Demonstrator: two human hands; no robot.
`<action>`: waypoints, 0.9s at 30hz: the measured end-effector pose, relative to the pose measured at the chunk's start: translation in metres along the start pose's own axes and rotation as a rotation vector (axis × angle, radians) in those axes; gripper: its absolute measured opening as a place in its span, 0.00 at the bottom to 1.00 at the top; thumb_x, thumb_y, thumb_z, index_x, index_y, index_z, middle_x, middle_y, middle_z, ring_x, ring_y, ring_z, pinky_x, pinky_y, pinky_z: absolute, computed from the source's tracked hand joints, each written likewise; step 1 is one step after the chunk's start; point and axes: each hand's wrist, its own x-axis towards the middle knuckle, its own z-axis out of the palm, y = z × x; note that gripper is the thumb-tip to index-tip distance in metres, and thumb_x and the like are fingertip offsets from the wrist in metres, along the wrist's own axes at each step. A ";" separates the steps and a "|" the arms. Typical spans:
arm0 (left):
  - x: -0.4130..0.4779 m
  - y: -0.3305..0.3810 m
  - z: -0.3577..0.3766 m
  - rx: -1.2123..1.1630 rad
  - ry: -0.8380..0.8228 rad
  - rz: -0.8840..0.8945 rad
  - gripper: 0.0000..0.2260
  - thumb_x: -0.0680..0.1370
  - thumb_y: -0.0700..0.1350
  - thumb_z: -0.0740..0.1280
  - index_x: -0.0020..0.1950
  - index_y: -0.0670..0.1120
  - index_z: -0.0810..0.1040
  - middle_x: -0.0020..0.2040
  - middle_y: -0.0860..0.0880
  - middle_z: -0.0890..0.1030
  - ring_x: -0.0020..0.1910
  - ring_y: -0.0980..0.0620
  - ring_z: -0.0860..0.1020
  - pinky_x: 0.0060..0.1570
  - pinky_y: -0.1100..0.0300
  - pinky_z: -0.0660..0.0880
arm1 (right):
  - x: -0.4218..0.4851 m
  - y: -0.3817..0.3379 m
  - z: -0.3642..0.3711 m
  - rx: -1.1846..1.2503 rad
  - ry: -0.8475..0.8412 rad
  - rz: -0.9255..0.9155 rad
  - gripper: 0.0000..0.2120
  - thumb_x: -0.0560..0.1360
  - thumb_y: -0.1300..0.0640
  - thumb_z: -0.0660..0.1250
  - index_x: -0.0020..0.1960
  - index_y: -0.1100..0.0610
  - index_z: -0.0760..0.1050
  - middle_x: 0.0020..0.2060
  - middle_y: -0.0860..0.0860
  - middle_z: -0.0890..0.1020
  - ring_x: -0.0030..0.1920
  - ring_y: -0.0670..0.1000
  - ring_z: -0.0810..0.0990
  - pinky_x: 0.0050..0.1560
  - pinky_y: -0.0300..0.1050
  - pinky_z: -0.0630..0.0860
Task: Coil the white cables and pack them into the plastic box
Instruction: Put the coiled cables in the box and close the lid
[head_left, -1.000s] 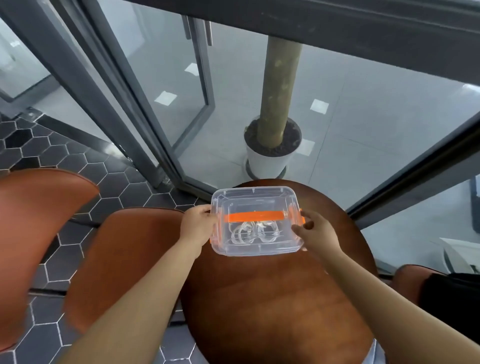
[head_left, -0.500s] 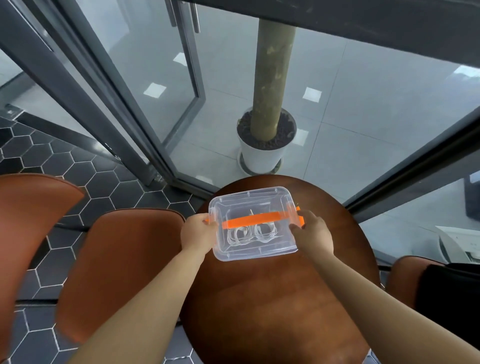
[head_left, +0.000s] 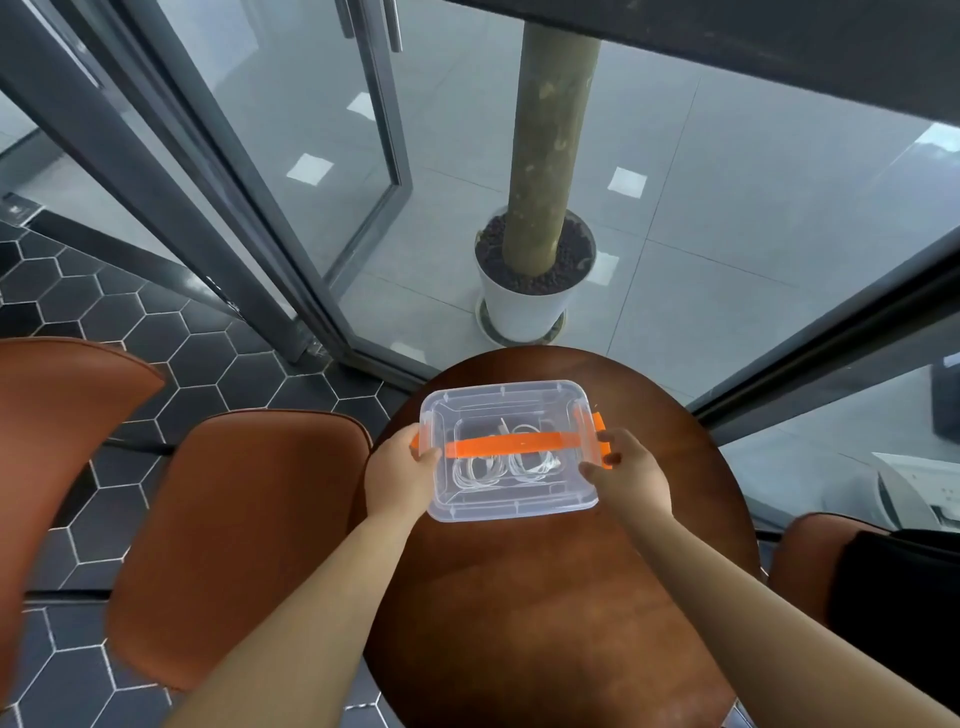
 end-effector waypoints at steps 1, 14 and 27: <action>-0.001 0.000 0.000 -0.006 0.010 -0.012 0.14 0.80 0.50 0.68 0.65 0.50 0.78 0.54 0.53 0.82 0.54 0.51 0.81 0.51 0.58 0.77 | 0.001 -0.002 -0.001 0.007 0.011 0.001 0.20 0.71 0.51 0.73 0.62 0.44 0.75 0.52 0.50 0.79 0.42 0.49 0.81 0.37 0.45 0.80; 0.003 -0.026 0.001 -0.505 -0.093 -0.485 0.35 0.76 0.53 0.73 0.79 0.47 0.61 0.75 0.45 0.69 0.71 0.41 0.72 0.69 0.41 0.70 | 0.009 -0.003 -0.006 0.202 -0.077 0.089 0.32 0.77 0.46 0.71 0.76 0.54 0.65 0.69 0.53 0.76 0.59 0.55 0.78 0.45 0.45 0.75; -0.013 -0.015 0.005 -0.002 0.038 -0.041 0.11 0.78 0.56 0.68 0.43 0.49 0.80 0.37 0.52 0.81 0.38 0.51 0.82 0.41 0.54 0.83 | 0.007 -0.004 -0.007 0.107 -0.104 0.064 0.14 0.78 0.45 0.68 0.50 0.56 0.77 0.42 0.53 0.82 0.39 0.53 0.81 0.33 0.44 0.76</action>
